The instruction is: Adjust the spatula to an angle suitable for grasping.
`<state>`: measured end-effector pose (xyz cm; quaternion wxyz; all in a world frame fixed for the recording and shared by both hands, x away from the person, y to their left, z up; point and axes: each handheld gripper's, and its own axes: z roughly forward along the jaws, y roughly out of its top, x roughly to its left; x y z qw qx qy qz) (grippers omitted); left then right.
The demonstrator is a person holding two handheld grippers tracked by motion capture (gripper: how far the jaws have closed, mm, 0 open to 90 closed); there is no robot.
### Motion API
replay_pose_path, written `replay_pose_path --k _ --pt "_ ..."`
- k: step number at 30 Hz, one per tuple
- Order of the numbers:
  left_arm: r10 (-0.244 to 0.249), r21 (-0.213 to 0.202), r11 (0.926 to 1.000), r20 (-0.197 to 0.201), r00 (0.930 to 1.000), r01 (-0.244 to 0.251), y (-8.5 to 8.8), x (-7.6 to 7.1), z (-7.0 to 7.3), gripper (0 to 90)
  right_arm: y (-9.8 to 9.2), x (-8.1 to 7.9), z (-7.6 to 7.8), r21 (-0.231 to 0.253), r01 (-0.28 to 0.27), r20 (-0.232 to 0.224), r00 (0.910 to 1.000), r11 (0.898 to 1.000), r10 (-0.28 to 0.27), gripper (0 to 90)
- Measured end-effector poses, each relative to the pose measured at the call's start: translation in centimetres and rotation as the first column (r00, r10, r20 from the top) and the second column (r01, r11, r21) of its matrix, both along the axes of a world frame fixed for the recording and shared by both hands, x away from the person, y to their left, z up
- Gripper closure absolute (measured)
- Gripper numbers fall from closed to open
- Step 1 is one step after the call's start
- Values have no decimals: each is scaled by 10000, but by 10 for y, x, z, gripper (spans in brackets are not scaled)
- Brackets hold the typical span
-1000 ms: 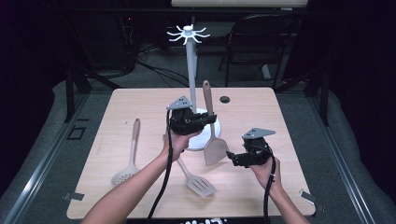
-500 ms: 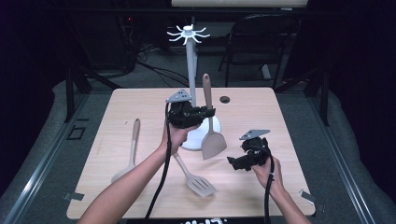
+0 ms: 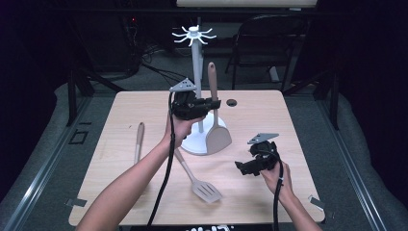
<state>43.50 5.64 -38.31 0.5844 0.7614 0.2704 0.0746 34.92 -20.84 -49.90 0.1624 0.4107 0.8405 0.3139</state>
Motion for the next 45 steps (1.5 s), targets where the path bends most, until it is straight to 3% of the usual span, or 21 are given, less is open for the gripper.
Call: replay_pose_path --k 20,39,45 --pt "153 22 9999 415 9990 -154 -4 14 39 770 0 -1 2 -15 -178 43 9998 9998 178 0" --pt "608 -134 9981 175 9980 -606 7 27 36 770 2 -3 3 -18 -322 59 9995 9995 322 0" --pt "756 -17 9971 153 9970 -756 8 31 33 770 2 -2 2 24 -312 29 9995 9995 312 0"
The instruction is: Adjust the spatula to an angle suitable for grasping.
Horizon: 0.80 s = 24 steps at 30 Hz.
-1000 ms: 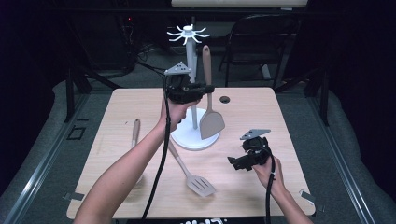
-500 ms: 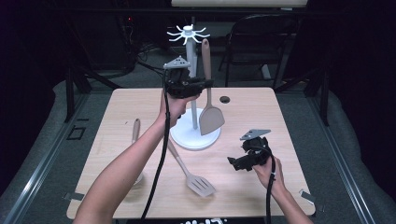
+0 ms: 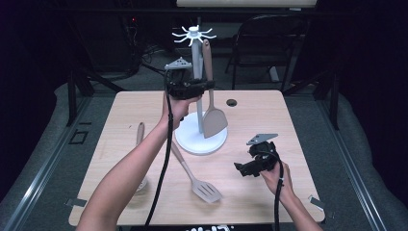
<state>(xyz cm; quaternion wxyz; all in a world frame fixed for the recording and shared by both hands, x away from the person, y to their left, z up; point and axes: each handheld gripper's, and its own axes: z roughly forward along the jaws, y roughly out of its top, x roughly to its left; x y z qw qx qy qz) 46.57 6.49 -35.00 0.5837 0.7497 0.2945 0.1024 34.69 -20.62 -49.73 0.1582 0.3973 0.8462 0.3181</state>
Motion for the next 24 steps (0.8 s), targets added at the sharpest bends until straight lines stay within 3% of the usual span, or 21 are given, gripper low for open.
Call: replay_pose_path --k 6,14,17,19,24 --pt "224 69 9997 19 9997 -224 2 4 -2 770 0 0 0 -89 -21 -76 10000 10000 20 0" --pt "631 640 9958 467 9969 -660 4 6 -3 766 0 1 -1 -29 -3 -109 9999 10000 2 0" --pt "747 641 9949 494 9960 -778 5 5 -2 755 0 1 -2 2 -43 -133 9999 10000 43 0" --pt "592 442 9972 333 9977 -607 8 6 -3 699 0 1 -1 -61 -75 -145 9999 10000 74 0" --pt "703 491 9963 171 9974 -710 13 4 -1 585 1 0 -1 -51 -228 -122 9997 9997 228 0"
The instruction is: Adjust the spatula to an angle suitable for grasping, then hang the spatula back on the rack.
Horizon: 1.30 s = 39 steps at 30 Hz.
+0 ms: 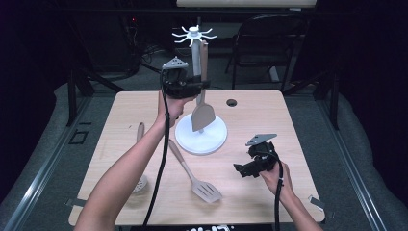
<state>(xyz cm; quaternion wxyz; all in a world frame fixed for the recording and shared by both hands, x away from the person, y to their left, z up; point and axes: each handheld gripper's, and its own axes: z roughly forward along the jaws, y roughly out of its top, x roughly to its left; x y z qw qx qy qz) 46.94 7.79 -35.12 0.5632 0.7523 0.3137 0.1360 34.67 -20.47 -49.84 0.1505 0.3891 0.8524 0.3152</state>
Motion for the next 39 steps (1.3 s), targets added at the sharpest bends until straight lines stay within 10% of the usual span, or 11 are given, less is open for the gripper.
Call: replay_pose_path --k 16,39 --pt "376 580 9975 336 9987 -395 32 -16 18 171 -1 3 -2 -184 -126 -158 9998 9998 123 0" --pt "508 526 9970 1025 9934 -564 56 -19 68 225 2 4 -5 -461 -241 -320 9992 9986 227 4"
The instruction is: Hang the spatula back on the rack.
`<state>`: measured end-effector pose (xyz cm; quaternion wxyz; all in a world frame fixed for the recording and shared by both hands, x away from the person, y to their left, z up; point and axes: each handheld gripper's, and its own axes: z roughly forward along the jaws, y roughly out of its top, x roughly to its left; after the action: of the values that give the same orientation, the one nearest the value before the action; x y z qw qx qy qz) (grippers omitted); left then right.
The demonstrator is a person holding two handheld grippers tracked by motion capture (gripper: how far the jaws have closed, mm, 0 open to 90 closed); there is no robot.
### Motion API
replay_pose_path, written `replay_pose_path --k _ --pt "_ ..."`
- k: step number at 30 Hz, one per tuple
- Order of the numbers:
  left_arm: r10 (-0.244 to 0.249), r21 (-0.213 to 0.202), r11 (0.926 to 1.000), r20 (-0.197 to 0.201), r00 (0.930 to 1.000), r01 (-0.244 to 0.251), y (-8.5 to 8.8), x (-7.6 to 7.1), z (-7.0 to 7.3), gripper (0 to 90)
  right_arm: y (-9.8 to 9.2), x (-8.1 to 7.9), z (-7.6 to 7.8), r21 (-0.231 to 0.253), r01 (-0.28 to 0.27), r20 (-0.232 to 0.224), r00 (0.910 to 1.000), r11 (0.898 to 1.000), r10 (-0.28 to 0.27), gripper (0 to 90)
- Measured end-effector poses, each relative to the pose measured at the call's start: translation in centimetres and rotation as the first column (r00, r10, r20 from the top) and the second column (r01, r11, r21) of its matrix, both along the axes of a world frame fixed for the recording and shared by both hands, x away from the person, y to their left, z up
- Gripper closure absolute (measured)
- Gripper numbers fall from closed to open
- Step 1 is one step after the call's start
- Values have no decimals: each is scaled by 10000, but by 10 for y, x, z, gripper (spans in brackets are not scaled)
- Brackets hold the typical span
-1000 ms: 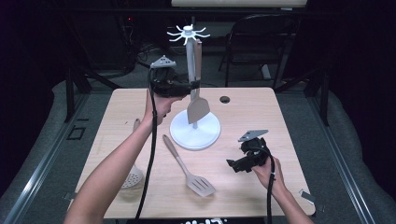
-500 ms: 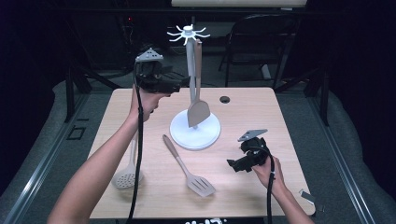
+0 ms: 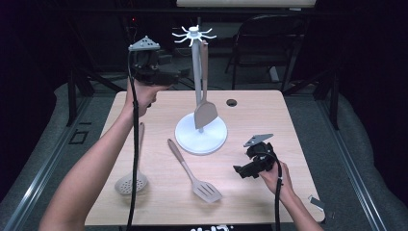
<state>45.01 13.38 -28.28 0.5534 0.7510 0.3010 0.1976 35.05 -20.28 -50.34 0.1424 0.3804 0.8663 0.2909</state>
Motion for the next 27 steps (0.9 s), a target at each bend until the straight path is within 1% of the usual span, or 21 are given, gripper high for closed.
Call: replay_pose_path --k 1,2,3,4,6,7,8,9,10,11,13,15,18,19,21,23,25,26,27 --pt "93 -11 10000 190 9998 -93 0 -1 6 255 1 0 -1 -50 -12 -19 10000 10000 12 5" --pt "93 -11 10000 190 9998 -93 0 -1 6 297 1 0 -1 -50 -12 -19 10000 10000 12 5" --pt "112 -54 9999 317 9994 -110 0 -2 11 349 2 -1 -1 -22 -68 -31 10000 10000 68 5" --pt "244 -58 9997 454 9987 -241 0 -3 14 396 2 -1 -1 -17 -90 8 10000 10000 90 8" --pt "247 -148 9996 628 9977 -238 -1 -4 18 500 2 -1 0 -175 -146 22 9999 9997 147 12" --pt "341 -94 9994 758 9965 -335 -2 -5 20 552 2 -2 0 -190 -178 30 9998 9997 178 12" --pt "341 -94 9994 758 9965 -335 -2 -5 20 597 2 -2 0 -210 -232 11 9997 9995 232 13" --pt "384 -57 9993 878 9954 -381 -3 -4 24 632 2 -2 -1 -228 -241 -12 9997 9994 240 13" --pt "500 -47 9987 897 9947 -498 -4 -3 25 668 1 -2 -2 -186 -235 -35 9997 9996 234 13" --pt "500 -47 9987 897 9947 -498 -4 -3 25 705 1 -2 -2 -186 -235 -35 9997 9996 234 13" --pt "617 65 9980 910 9939 -625 -6 0 28 764 1 -3 -2 -227 -292 -35 9996 9993 291 13" --pt "635 147 9978 904 9939 -651 -7 2 28 801 1 -3 -2 -173 -293 23 9996 9994 294 13" --pt "641 51 9979 842 9944 -647 -7 4 26 832 1 -3 -2 -290 -320 -30 9995 9991 319 13" --pt "473 -92 9989 811 9956 -467 -7 4 25 844 1 -3 -2 -306 -348 -66 9994 9989 346 13" --pt "371 70 9993 920 9951 -379 -9 2 25 858 1 -3 -2 -317 -347 -61 9994 9989 345 13" --pt "310 112 9994 984 9947 -323 -10 1 27 870 1 -3 -2 -328 -338 -61 9994 9989 336 13" --pt "354 50 9993 1076 9936 -361 -11 0 29 880 0 -3 -3 -324 -323 -55 9995 9990 321 14" --pt "390 64 9992 1061 9936 -399 -11 0 29 884 0 -3 -3 -240 -315 -64 9995 9992 314 13" --pt "492 75 9987 1078 9930 -503 -11 1 29 887 0 -3 -3 -217 -337 -78 9994 9992 335 13"
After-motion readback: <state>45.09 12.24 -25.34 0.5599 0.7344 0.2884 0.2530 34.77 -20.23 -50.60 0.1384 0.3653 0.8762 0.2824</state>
